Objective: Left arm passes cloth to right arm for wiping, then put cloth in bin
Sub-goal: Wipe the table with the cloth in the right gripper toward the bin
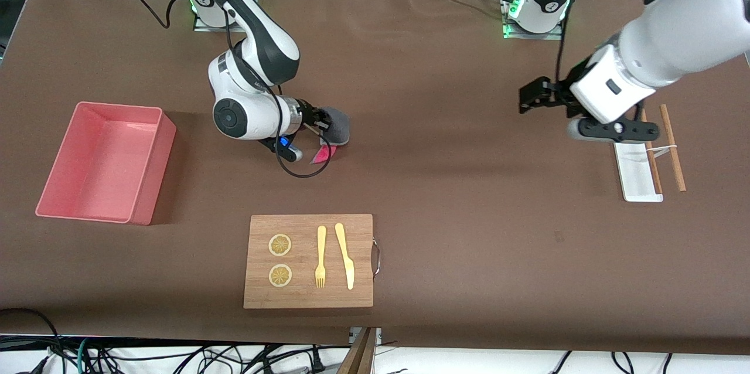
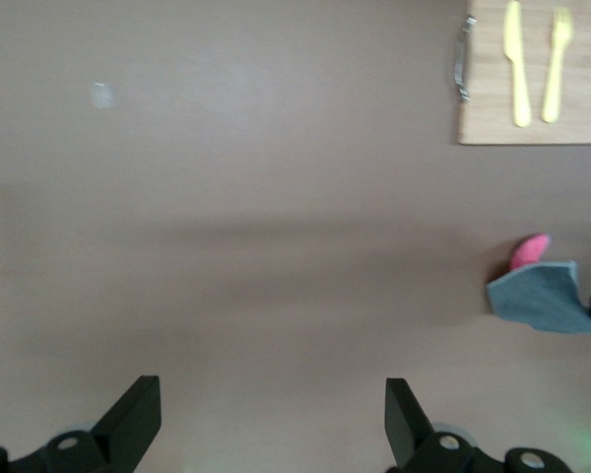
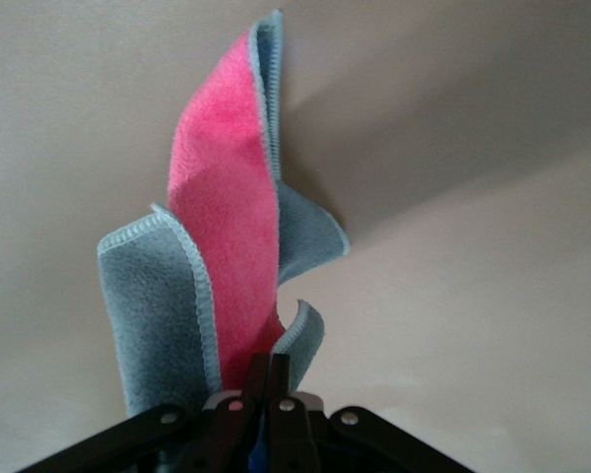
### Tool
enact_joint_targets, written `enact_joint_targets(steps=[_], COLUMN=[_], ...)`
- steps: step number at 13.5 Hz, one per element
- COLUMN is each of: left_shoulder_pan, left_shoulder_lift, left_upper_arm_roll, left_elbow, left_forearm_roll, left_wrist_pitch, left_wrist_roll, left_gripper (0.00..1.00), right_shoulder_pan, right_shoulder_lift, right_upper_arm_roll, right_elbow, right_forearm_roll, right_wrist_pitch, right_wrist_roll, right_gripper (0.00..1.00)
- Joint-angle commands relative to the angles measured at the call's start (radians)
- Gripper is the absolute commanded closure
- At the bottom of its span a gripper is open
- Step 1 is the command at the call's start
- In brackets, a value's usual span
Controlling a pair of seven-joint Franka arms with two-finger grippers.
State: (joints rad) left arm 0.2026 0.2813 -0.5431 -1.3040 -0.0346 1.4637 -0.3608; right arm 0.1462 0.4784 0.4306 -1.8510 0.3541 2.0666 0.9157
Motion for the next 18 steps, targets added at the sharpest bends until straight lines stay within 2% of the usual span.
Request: enact_joint_targets(steps=[1, 4, 5, 10, 14, 18], left_shoulder_pan=[0.053, 0.060, 0.055, 0.061, 0.072, 0.096], left_shoulder_lift=[-0.024, -0.024, -0.024, -0.005, 0.016, 0.018], left_upper_arm_roll=[-0.003, -0.012, -0.014, -0.001, -0.001, -0.001], left_elbow=[-0.011, -0.011, -0.012, -0.027, -0.015, -0.014], left_forearm_roll=[0.079, 0.247, 0.271, 0.272, 0.271, 0.268], left_wrist_pitch=[-0.037, -0.043, -0.049, -0.080, -0.077, -0.077], left_wrist_roll=[0.032, 0.037, 0.043, 0.048, 0.056, 0.068], left_gripper=[0.00, 0.00, 0.00, 0.00, 0.00, 0.00], right_shoulder_pan=[0.029, 0.085, 0.107, 0.157, 0.128, 0.104], right_shoulder_lift=[0.017, 0.049, 0.066, 0.134, 0.149, 0.151], right_upper_arm_roll=[0.003, 0.003, 0.003, 0.002, -0.009, -0.114], right_elbow=[0.016, 0.048, 0.064, 0.110, 0.102, 0.084], right_forearm_roll=[-0.004, -0.004, -0.004, -0.014, -0.027, -0.029], right_wrist_pitch=[0.044, 0.101, 0.127, 0.210, 0.205, 0.147], right_wrist_roll=[0.024, 0.084, 0.113, 0.173, 0.082, -0.111], right_gripper=[1.00, 1.00, 1.00, 1.00, 1.00, 1.00])
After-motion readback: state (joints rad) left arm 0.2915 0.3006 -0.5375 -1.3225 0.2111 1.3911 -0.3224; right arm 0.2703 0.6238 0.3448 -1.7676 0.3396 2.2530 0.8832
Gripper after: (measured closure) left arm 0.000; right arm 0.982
